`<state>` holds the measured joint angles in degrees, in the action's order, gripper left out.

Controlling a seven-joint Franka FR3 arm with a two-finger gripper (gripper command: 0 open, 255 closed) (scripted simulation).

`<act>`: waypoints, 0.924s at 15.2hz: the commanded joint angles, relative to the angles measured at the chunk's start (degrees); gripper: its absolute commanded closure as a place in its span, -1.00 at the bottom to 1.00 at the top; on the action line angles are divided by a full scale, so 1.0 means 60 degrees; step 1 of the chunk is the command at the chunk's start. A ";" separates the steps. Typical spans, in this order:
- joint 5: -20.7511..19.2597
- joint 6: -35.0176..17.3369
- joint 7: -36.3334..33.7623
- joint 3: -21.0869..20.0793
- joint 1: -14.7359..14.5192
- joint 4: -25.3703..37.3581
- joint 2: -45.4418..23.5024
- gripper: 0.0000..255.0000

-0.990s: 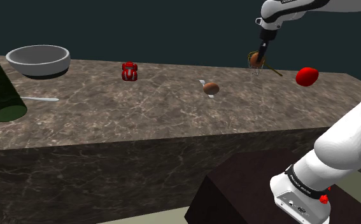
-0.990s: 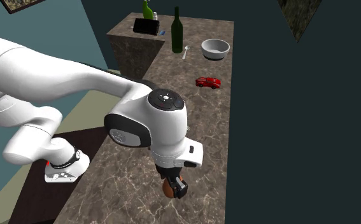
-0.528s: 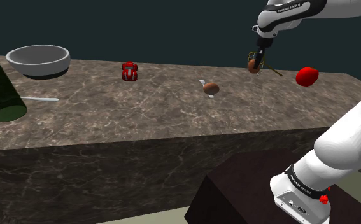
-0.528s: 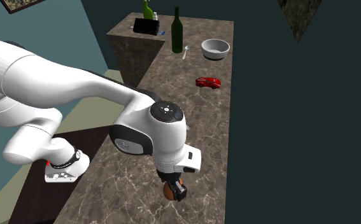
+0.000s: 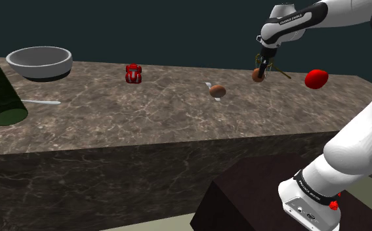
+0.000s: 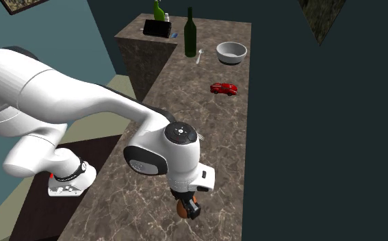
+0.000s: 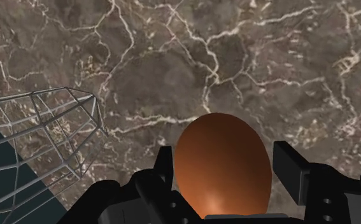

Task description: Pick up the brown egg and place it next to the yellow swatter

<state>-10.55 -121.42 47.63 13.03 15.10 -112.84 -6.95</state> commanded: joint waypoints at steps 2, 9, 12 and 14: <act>-0.0002 -0.0204 -0.0020 0.0005 0.0010 -0.0127 -0.0070 1.00; -0.0001 -0.0204 -0.0020 0.0005 0.0010 -0.0125 -0.0071 -1.00; -0.0001 -0.0203 -0.0020 0.0005 0.0010 -0.0125 -0.0071 -1.00; -0.0001 -0.0203 -0.0020 0.0005 0.0010 -0.0125 -0.0071 -1.00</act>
<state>-10.56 -122.64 47.51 13.06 15.16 -113.59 -7.37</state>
